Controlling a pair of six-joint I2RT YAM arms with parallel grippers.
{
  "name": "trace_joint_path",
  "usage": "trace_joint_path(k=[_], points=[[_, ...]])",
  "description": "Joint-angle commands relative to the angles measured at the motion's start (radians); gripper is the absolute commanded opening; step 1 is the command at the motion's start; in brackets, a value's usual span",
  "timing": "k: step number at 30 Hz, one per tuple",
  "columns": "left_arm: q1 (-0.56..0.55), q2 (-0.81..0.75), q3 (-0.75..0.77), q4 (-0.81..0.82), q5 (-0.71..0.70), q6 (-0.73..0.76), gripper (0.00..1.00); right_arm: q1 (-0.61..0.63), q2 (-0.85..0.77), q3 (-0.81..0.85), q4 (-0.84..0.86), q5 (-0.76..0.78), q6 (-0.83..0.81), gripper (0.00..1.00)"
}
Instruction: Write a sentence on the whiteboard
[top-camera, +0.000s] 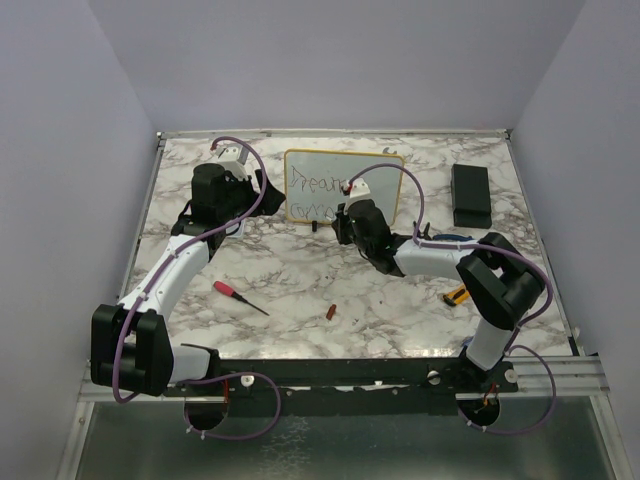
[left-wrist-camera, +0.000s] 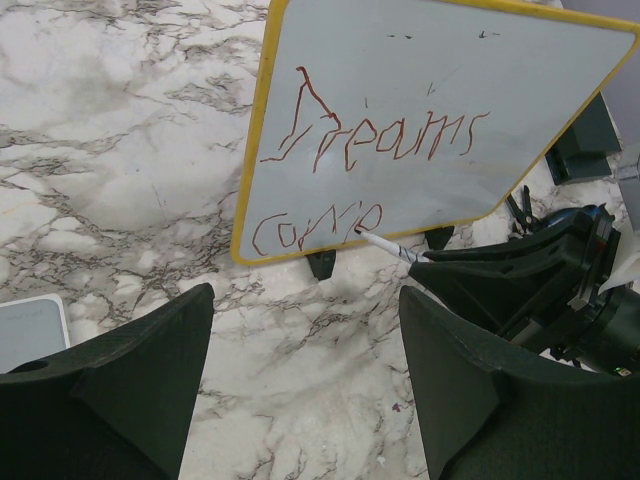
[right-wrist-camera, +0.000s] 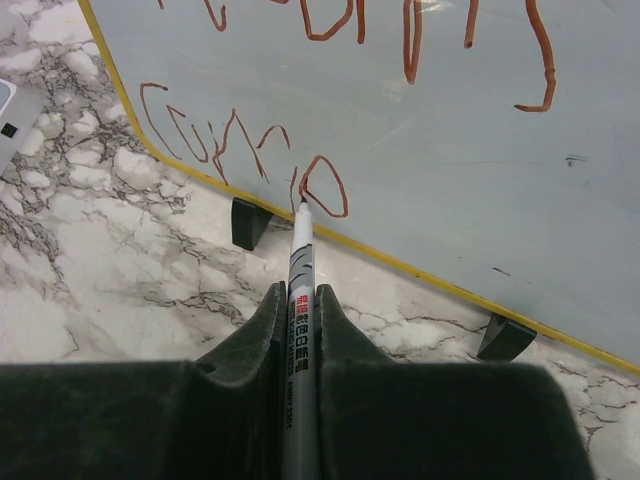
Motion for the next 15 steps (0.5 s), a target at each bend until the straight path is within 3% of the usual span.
trace_joint_path(k=[1,15], points=[[-0.007,-0.003,-0.003,0.005,0.015,0.003,0.76,-0.004,0.021,-0.010,-0.051,0.051,0.013,0.01],[-0.008,-0.006,-0.003,0.005,0.014,0.001,0.76,-0.005,-0.003,-0.023,-0.085,0.130,0.031,0.01]])
